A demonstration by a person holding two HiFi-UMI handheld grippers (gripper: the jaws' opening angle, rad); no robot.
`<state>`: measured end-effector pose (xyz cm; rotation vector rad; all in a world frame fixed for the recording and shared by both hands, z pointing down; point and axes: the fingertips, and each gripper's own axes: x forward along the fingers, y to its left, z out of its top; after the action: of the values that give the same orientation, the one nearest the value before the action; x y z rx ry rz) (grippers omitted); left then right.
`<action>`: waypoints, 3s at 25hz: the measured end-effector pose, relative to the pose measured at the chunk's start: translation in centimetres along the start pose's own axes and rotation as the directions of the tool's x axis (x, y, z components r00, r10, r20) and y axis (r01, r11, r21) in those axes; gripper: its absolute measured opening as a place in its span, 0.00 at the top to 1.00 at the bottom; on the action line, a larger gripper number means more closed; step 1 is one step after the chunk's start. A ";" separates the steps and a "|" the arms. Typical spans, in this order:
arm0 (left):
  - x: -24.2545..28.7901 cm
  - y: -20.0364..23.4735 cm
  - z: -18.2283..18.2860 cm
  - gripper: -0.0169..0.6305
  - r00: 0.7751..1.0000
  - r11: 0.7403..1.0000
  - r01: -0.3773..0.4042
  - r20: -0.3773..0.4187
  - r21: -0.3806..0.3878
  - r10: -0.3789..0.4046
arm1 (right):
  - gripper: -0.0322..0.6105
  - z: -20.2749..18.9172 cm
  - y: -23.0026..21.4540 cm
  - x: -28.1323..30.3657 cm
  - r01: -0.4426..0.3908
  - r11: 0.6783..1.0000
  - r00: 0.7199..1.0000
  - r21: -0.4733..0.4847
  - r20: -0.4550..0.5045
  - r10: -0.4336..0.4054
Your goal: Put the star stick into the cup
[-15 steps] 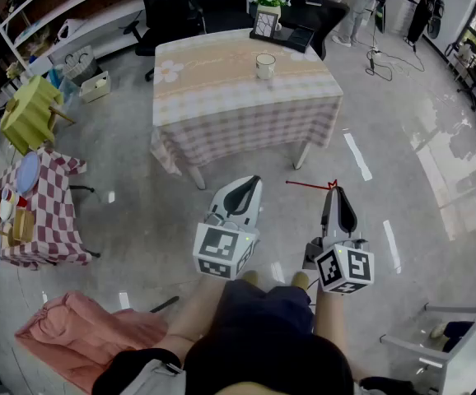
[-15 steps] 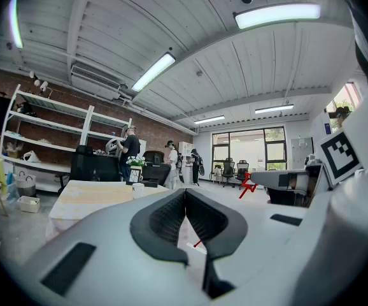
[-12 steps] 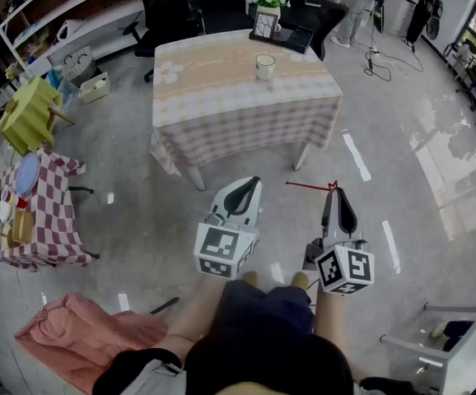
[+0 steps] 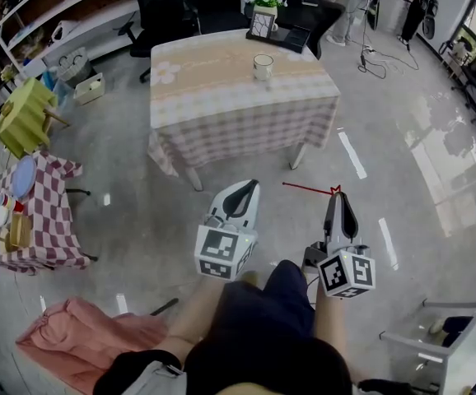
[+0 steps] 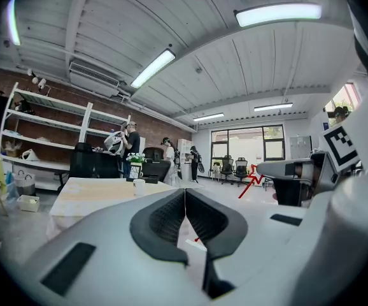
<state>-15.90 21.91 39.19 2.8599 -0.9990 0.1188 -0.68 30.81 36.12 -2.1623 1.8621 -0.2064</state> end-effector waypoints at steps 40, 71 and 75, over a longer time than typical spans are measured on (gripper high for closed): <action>18.6 7.6 1.4 0.95 0.989 0.989 -0.147 -0.017 0.001 0.147 | 0.92 0.2 -7.9 20.8 -0.120 0.992 0.991 0.026 -0.059 0.122; 28.8 9.4 1.7 0.95 0.962 0.962 -0.274 -0.012 -0.009 0.273 | 0.92 0.4 -13.8 31.2 -0.249 0.963 0.965 0.100 -0.063 0.256; 28.3 9.1 1.5 0.95 0.959 0.959 -0.283 -0.024 -0.003 0.283 | 0.92 0.4 -14.0 30.9 -0.249 0.961 0.964 0.118 -0.063 0.258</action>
<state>0.53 -2.81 41.56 2.6841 -1.3954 0.1714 17.57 2.22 37.65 -1.8468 2.0967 -0.3334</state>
